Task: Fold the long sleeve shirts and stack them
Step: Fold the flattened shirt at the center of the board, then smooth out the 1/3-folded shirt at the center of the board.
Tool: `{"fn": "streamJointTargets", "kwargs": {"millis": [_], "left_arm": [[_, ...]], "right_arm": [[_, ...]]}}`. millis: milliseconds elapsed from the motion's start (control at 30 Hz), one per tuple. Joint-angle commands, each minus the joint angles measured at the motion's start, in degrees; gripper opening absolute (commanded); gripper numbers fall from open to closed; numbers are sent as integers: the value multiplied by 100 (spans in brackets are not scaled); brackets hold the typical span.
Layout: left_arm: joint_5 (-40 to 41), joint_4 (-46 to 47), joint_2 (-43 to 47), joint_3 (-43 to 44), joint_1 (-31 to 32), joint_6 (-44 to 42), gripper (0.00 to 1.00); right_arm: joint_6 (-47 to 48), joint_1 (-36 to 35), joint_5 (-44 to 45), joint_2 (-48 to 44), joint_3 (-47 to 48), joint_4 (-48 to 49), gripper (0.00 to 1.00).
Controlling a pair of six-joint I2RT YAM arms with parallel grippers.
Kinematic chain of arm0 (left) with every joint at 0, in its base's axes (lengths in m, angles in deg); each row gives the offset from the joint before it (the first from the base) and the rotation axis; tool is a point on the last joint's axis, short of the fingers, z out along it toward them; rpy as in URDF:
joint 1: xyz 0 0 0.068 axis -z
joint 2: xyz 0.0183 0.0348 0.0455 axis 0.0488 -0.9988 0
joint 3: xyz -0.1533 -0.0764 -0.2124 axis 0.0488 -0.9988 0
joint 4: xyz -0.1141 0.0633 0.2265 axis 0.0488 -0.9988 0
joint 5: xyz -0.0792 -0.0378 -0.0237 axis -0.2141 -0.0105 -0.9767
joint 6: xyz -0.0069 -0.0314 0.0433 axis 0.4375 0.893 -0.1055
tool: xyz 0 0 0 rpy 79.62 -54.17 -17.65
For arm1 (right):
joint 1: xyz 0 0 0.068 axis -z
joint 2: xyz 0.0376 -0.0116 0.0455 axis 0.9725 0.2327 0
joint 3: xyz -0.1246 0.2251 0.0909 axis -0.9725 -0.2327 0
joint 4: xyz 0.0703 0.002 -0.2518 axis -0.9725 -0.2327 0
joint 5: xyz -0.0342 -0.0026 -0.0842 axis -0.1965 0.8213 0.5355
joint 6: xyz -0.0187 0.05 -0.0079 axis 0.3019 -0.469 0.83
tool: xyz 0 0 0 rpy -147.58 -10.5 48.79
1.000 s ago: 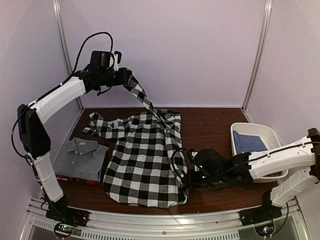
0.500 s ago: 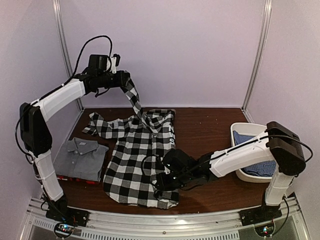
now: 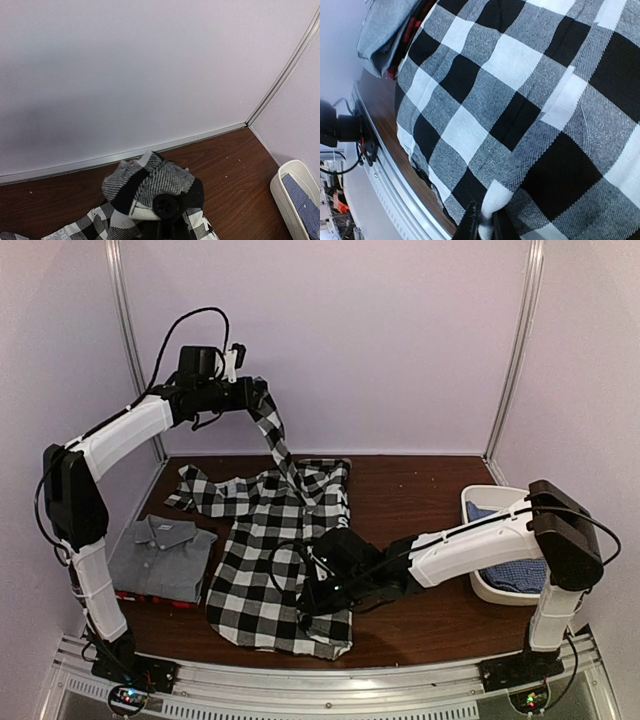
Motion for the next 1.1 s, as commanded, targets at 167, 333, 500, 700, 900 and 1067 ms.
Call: {"fn": "streamJointTargets", "kwargs": {"millis": [167,333,500,700,900,1067], "left_arm": [[-535,451,65,-663,-11,173,0],[-879,604,80,-651,80,278,0],[-1118,735,-121,-244,429,385,0],[-1269,835,-212,171,815,494,0],[-1491,1083,134,77,1004,371,0],[-1141,1303,563,-435,991,287,1]], "right_arm": [[435,323,293,-446,118,-326,48],[468,1037,742,-1156,-257,-334,52],[287,2095,1104,-1728,-870,237,53],[594,2823,878,-1215,-537,661,52],[729,3071,686,-742,-183,811,52],[804,3296,398,-248,228,1105,52]]}}
